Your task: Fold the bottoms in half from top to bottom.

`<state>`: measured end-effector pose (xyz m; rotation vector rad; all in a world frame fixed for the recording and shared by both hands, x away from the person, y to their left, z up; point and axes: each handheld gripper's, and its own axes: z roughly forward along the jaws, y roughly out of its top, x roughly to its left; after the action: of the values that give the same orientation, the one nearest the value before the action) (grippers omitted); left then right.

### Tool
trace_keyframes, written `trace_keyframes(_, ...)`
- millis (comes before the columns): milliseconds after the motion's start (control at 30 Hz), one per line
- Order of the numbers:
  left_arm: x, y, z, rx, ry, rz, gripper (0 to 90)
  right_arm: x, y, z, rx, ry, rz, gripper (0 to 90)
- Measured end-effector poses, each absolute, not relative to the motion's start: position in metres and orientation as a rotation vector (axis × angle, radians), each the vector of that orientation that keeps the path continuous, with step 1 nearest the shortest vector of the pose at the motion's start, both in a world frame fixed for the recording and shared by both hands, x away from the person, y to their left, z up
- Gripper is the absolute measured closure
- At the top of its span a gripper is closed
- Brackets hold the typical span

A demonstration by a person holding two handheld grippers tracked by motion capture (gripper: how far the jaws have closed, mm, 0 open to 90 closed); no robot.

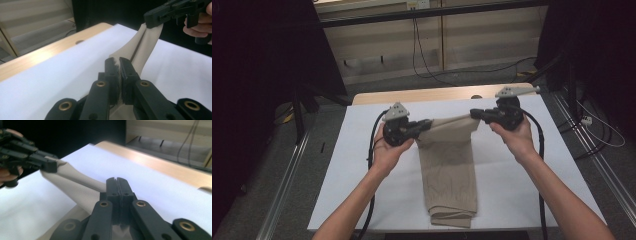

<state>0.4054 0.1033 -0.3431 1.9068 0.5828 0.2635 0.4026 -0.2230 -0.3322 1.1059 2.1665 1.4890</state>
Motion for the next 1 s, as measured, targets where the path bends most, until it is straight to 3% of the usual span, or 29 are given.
trace_keyframes(300, 0.325, 0.118, -0.377, 2.016, 0.511, 0.161, 85.7, 0.314, -0.216, -0.374, 1.039, 2.306, 1.493, 90.0)
trace_keyframes(467, 0.301, 0.121, -0.403, 2.069, 0.509, 0.103, 85.2, 0.288, -0.208, -0.404, 1.045, 2.424, 1.418, 90.0)
trace_keyframes(733, 0.276, 0.115, -0.414, 2.16, 0.434, 0.072, 82.9, 0.258, -0.202, -0.421, 0.974, 2.538, 1.335, 89.6)
trace_keyframes(1000, 0.264, 0.111, -0.425, 2.247, 0.388, 0.049, 67.9, 0.235, -0.195, -0.434, 0.917, 2.639, 1.252, 85.1)
